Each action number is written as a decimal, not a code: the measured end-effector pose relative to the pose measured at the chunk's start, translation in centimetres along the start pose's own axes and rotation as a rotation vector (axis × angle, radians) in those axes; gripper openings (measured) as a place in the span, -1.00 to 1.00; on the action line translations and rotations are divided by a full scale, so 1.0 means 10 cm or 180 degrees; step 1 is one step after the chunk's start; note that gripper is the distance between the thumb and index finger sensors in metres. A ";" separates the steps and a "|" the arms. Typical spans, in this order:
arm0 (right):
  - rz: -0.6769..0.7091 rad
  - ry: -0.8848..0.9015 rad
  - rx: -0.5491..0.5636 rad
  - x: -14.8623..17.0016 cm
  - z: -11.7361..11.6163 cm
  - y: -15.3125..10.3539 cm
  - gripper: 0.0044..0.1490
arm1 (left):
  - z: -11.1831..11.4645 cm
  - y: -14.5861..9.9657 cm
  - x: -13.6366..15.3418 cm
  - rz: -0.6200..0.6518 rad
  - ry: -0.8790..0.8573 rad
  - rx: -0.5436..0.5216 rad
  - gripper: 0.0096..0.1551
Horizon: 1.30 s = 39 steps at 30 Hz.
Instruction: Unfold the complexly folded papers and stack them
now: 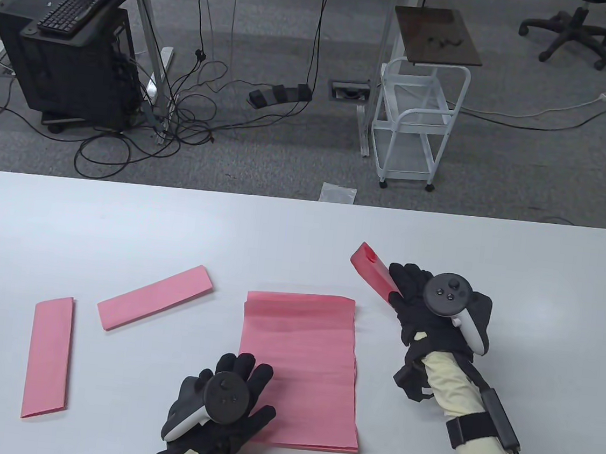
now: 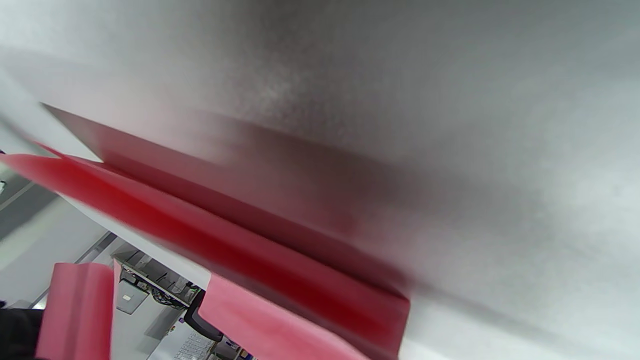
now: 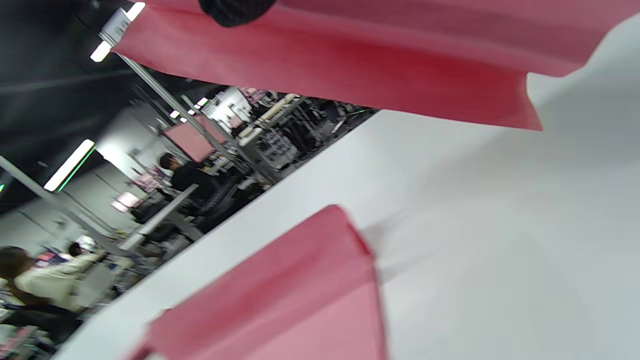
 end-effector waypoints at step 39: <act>0.0637 0.2229 -0.0051 -0.10 -0.43 -0.63 -0.03 | -0.54 0.16 0.38 0.1057 -0.2518 -0.0676 -0.61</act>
Point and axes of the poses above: the tracker on the back of each hand, its own x axis roughly to the little-finger side, its own y axis roughly from the wrist to the fingertips, z = x × y, the point moved 2 cm from there along y, roughly from the wrist to the fingertips, and after that the axes turned 12 degrees about x, right-handed, at the moved point
